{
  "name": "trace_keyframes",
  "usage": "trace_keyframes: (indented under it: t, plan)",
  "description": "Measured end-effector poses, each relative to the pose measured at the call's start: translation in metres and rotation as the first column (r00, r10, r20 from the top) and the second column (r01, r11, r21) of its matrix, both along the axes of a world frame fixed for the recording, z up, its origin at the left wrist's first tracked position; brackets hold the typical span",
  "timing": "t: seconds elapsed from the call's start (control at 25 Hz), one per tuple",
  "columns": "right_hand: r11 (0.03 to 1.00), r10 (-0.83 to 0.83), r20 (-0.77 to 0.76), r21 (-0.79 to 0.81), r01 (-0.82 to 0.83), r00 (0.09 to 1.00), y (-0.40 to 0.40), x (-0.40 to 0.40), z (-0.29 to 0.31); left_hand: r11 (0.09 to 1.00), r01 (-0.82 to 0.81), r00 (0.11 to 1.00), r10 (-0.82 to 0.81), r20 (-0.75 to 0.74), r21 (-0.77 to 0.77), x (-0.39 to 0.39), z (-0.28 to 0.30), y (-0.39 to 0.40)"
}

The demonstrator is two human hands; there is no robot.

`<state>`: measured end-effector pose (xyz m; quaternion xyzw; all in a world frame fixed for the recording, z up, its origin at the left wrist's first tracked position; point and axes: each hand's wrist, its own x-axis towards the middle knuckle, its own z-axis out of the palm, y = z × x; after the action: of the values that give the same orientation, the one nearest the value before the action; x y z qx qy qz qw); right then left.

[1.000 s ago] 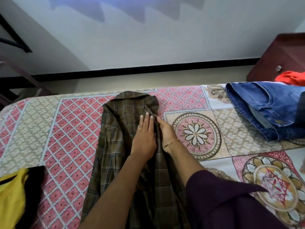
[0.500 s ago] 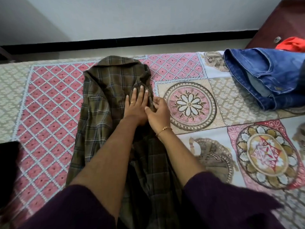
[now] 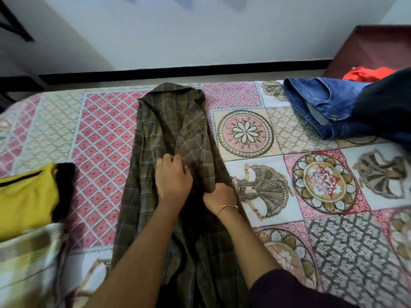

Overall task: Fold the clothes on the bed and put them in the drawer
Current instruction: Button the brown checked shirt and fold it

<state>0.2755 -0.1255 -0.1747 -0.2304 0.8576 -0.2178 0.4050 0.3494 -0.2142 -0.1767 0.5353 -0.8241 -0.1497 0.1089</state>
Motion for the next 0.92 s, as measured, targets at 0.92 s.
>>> trace_keyframes:
  t: [0.92]
  plan:
    - [0.853, -0.236, 0.515, -0.296, 0.43, 0.824, 0.054, 0.037, 0.018, 0.204, 0.186, 0.499, 0.823, -0.272, 0.961, 0.046, 0.024, 0.082]
